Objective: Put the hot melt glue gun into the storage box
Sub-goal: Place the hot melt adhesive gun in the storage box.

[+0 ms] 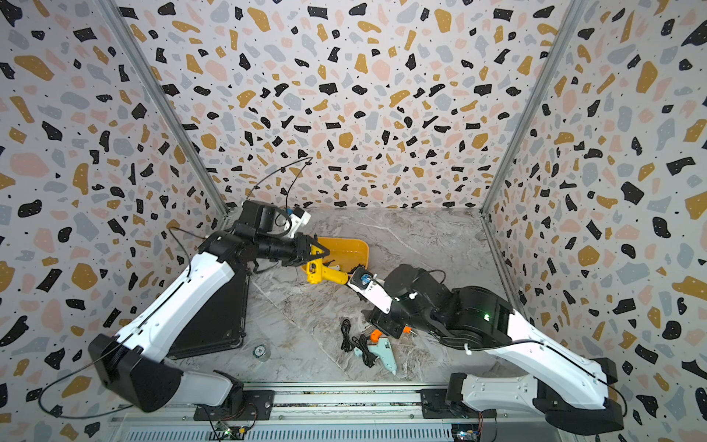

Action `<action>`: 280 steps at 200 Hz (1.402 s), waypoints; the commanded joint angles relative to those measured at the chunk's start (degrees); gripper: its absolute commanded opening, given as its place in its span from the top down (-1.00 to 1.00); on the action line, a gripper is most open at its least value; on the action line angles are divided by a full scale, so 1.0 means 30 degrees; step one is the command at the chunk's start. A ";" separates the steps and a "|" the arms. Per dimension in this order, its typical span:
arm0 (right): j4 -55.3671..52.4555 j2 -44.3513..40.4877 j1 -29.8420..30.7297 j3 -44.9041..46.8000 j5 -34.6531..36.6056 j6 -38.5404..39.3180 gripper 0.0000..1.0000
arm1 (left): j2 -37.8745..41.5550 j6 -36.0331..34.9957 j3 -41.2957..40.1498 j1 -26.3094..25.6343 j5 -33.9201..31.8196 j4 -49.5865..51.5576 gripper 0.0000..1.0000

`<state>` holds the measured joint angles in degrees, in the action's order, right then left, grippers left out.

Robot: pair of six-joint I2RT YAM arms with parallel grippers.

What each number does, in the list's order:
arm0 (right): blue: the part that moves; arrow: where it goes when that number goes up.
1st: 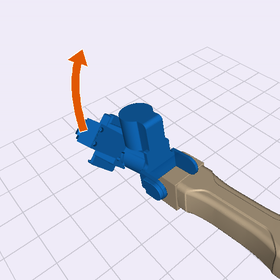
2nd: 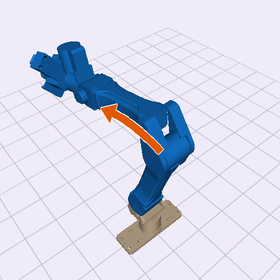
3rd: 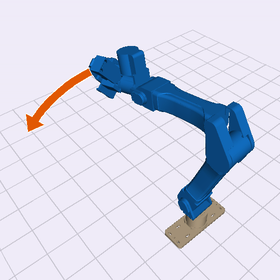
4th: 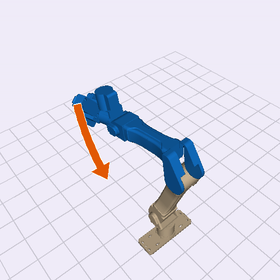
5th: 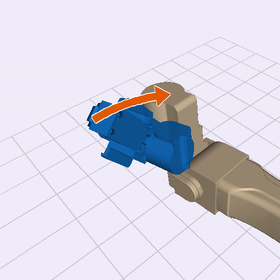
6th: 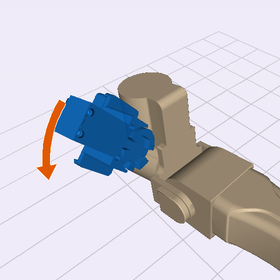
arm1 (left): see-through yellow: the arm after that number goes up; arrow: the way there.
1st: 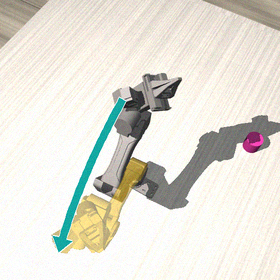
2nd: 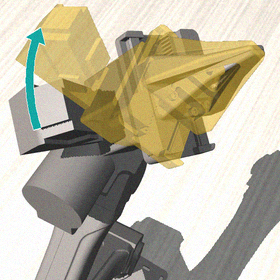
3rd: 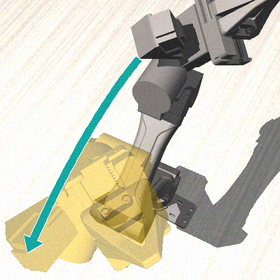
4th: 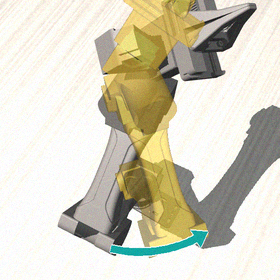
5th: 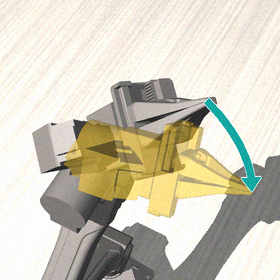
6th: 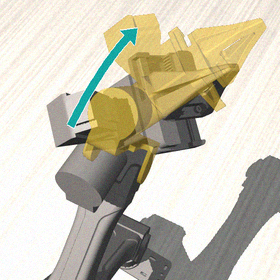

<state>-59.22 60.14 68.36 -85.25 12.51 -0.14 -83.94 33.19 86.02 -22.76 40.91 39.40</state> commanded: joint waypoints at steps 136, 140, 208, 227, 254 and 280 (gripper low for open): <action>-0.0418 -0.5789 -0.0015 0.5729 0.4529 -0.1477 -0.21 | -1.0675 -0.2474 1.2039 0.3010 -0.0283 0.3315 1.00; -0.0416 -0.5712 -0.0022 0.5714 0.4600 -0.1460 -0.21 | -1.0505 -0.2230 1.1500 0.3195 -0.0042 0.2910 1.00; 0.0074 -0.3674 -0.0015 0.5260 0.4487 -0.0068 -0.22 | -1.1500 -0.0280 0.9507 0.3761 0.1403 -0.0345 1.00; 0.0209 -0.3367 -0.0026 0.5318 0.4173 0.0046 -0.22 | -1.1686 -0.0085 0.9262 0.3564 0.1365 -0.1055 1.00; 0.0467 -0.3086 -0.0047 0.5500 0.3826 0.0404 -0.22 | -1.1947 -0.0334 0.8476 0.3500 0.1045 -0.1401 1.00; 0.0476 -0.2808 -0.0071 0.5282 0.3750 0.0548 -0.23 | -1.2126 -0.1342 0.7512 0.3515 0.0436 -0.1212 1.00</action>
<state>-58.30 51.37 68.34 -68.38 24.16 0.49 -119.22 31.90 110.52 -12.36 42.44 37.91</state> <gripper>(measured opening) 0.611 0.311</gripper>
